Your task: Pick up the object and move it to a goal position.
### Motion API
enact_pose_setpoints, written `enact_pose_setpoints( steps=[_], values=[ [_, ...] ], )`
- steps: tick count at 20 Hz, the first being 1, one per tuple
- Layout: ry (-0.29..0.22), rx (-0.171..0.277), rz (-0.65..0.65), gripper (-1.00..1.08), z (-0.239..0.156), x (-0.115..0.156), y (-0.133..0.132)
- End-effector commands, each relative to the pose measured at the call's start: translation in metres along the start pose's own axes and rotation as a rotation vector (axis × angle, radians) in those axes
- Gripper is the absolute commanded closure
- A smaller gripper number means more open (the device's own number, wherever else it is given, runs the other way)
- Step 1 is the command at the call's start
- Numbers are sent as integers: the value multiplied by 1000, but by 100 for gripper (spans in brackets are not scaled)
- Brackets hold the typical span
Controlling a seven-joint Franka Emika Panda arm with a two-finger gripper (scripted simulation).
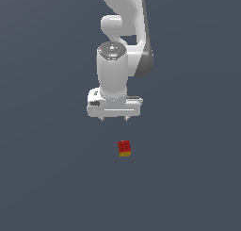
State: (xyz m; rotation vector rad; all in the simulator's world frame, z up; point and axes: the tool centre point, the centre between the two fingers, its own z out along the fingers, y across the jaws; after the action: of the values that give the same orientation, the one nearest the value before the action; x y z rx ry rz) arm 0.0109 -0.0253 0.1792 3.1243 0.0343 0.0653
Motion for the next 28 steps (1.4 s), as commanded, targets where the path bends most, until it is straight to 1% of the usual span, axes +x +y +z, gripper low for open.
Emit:
enact_pose_setpoints(
  steps=[1, 4, 10, 14, 21, 28],
  values=[
    [0, 0, 0, -92, 0, 0, 0],
    [3, -2, -12, -92, -1, 1, -3],
    [16, -14, -78, -92, -4, 5, -19],
    [17, -15, -82, -92, -4, 5, -19],
    [15, -11, -33, -92, -1, 7, -19],
    [9, -5, 79, -92, 6, 12, -20]
  ],
)
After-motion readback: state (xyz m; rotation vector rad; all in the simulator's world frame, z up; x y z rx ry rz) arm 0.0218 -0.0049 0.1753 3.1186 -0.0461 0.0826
